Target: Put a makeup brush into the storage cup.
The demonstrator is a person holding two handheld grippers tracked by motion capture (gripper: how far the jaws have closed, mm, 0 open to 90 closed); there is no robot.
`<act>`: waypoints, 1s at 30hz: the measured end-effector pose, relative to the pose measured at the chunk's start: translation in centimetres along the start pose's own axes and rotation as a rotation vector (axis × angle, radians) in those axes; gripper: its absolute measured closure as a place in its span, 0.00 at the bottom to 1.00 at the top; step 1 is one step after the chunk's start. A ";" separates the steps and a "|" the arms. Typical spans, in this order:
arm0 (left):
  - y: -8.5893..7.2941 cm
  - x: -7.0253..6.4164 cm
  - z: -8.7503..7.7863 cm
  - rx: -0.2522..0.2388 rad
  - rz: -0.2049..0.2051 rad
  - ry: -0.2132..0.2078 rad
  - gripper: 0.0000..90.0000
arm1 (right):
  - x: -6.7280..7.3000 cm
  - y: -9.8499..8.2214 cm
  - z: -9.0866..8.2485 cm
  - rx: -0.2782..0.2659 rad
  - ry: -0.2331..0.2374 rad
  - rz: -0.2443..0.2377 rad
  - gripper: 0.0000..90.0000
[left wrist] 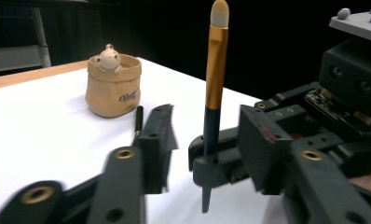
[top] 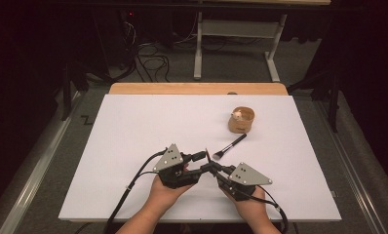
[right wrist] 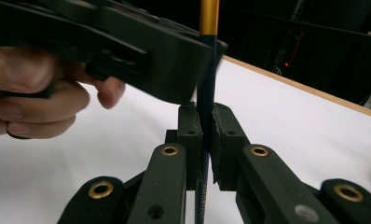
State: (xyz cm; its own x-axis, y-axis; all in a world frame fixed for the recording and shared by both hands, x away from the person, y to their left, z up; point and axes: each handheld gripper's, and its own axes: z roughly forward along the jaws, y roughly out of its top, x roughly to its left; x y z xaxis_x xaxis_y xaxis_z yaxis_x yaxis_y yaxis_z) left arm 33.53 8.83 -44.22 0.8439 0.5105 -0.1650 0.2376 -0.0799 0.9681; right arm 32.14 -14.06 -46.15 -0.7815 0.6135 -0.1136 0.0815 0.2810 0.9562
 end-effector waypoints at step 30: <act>-2.2 6.7 -11.8 0.031 -0.043 0.303 0.05 | -4.5 0.0 -2.8 -0.062 -0.170 0.082 0.94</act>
State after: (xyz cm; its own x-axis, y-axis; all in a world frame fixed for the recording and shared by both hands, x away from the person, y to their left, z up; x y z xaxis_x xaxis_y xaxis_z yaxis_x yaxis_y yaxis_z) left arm 33.00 22.51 -45.23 0.6522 0.7455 -0.1370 0.2882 -0.0767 0.9545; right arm 33.90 -18.87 -44.92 -0.6580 0.7494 -0.0734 0.0981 0.1820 0.9784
